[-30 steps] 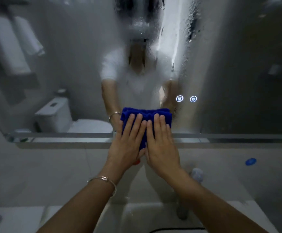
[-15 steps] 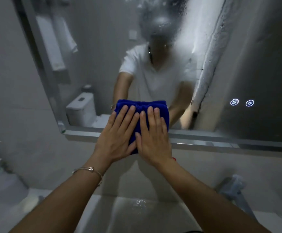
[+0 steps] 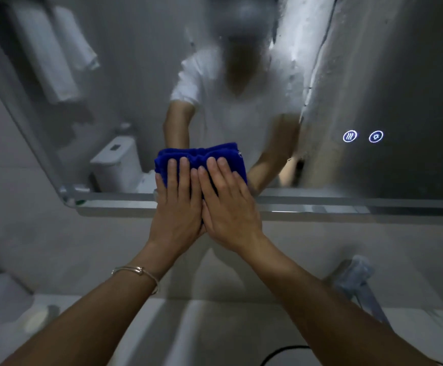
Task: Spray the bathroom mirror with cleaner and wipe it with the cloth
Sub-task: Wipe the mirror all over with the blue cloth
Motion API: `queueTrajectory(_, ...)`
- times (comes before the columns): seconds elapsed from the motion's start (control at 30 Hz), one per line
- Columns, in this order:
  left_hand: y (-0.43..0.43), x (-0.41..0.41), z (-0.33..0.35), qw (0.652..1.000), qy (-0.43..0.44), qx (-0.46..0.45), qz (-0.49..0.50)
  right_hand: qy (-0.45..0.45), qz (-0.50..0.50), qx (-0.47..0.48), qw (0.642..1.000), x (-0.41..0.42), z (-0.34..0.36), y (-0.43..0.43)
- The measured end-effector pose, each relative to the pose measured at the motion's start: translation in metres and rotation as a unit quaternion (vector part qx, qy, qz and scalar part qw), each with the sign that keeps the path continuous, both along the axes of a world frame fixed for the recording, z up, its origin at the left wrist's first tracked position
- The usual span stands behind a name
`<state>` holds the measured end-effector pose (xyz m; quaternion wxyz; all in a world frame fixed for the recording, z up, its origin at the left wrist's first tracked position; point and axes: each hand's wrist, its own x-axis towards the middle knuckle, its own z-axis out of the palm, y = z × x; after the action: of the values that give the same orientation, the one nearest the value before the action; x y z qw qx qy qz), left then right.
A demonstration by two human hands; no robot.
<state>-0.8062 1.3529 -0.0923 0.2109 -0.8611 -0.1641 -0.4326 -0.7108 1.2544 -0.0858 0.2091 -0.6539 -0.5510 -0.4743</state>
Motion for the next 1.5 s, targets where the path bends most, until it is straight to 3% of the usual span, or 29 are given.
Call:
queueTrajectory(0.2, -0.05, 0.047, -0.019, 1.0, -0.011, -0.007, 0.004, 0.0, -0.004, -0.015, 1.0, 0.042, -0.014, -0.054)
queueTrajectory(0.37, -0.113, 0.109, -0.024, 1.0, -0.009, 0.001, -0.007, 0.057, 0.012, 0.02, 0.998, 0.094, -0.022, -0.118)
queueTrajectory(0.7, -0.252, 0.233, -0.009, 0.999, -0.003, 0.003, -0.036, 0.096, -0.036, 0.017, 0.995, 0.212, -0.014, -0.257)
queueTrajectory(0.9, -0.314, 0.282, 0.019, 0.996, 0.055, 0.051, -0.05, 0.121, -0.084, 0.03, 0.989, 0.264, 0.002, -0.317)
queueTrajectory(1.07, -0.305, 0.276, 0.052, 0.989, 0.075, 0.096, -0.078, 0.155, -0.086, 0.076, 0.981, 0.262, 0.023, -0.308)
queueTrajectory(1.2, -0.277, 0.261, 0.111, 0.991, 0.002, 0.11, -0.079, 0.115, -0.063, 0.141, 0.981, 0.245, 0.087, -0.272)
queueTrajectory(1.33, -0.264, 0.246, 0.126, 0.995, -0.044, 0.073, -0.058, 0.082, -0.056, 0.126, 0.987, 0.23, 0.12, -0.253)
queueTrajectory(1.5, -0.244, 0.224, 0.085, 0.997, -0.021, 0.041, -0.057, 0.069, -0.07, 0.055, 0.994, 0.216, 0.085, -0.242)
